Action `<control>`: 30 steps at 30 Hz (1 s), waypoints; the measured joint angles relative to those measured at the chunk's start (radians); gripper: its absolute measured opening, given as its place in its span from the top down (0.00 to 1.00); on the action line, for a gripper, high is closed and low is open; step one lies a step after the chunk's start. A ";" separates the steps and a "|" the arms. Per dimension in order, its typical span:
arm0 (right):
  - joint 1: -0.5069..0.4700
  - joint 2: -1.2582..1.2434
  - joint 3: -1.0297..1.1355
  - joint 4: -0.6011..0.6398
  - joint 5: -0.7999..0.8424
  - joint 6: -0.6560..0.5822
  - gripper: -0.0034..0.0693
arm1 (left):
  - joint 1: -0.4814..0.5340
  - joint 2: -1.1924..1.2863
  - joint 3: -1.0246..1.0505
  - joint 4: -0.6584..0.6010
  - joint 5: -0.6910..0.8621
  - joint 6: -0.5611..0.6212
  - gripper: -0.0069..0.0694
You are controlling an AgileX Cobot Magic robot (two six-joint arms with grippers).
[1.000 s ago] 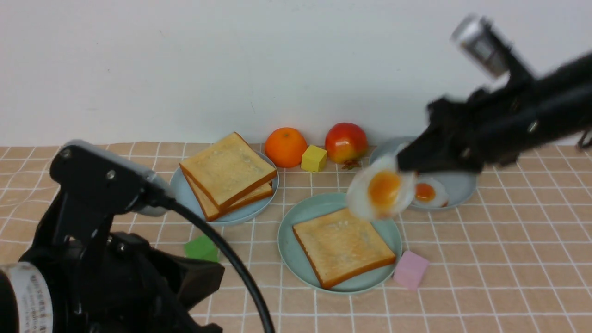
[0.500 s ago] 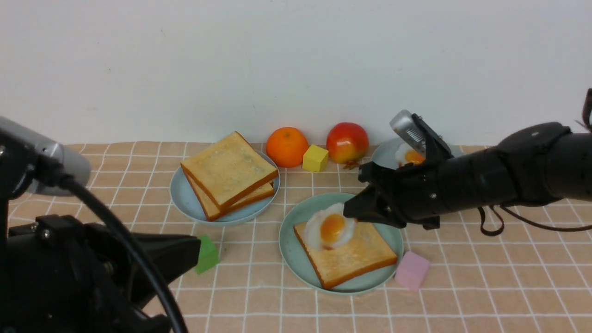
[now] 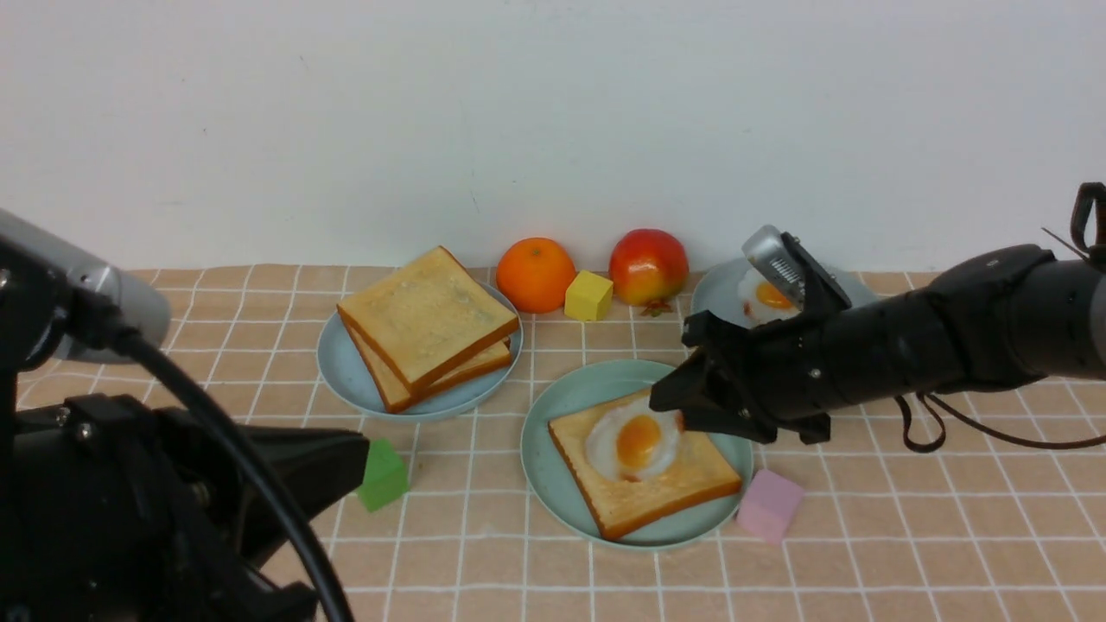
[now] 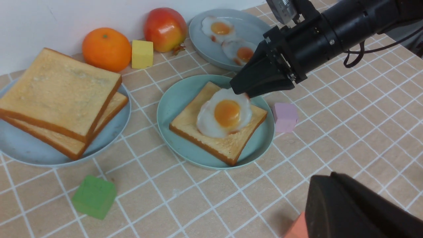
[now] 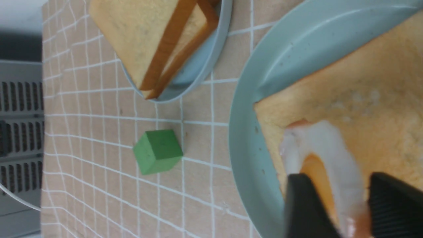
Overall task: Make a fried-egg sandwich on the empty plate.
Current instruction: Use the right arm to place the fried egg on the slice of bread in the middle, then use the left arm to grab a slice of bread
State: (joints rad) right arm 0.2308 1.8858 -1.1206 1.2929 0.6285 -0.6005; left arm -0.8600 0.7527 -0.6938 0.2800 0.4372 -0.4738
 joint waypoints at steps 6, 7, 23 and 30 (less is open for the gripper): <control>-0.023 -0.027 -0.020 -0.099 0.039 0.006 0.27 | 0.000 0.005 0.000 0.004 0.003 0.000 0.92; -0.032 -0.043 -0.024 -0.125 0.052 0.014 0.27 | 0.000 0.009 0.000 0.004 0.008 0.000 0.91; -0.079 -0.788 -0.113 -0.998 0.532 0.452 0.97 | 0.031 0.541 -0.304 0.000 0.141 0.121 0.93; -0.079 -0.983 -0.113 -1.038 0.560 0.469 0.95 | 0.296 0.859 -0.609 -0.232 0.281 0.467 0.93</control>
State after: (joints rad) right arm 0.1515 0.9031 -1.2334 0.2550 1.1888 -0.1314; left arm -0.5637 1.6116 -1.3026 0.0482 0.7180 -0.0066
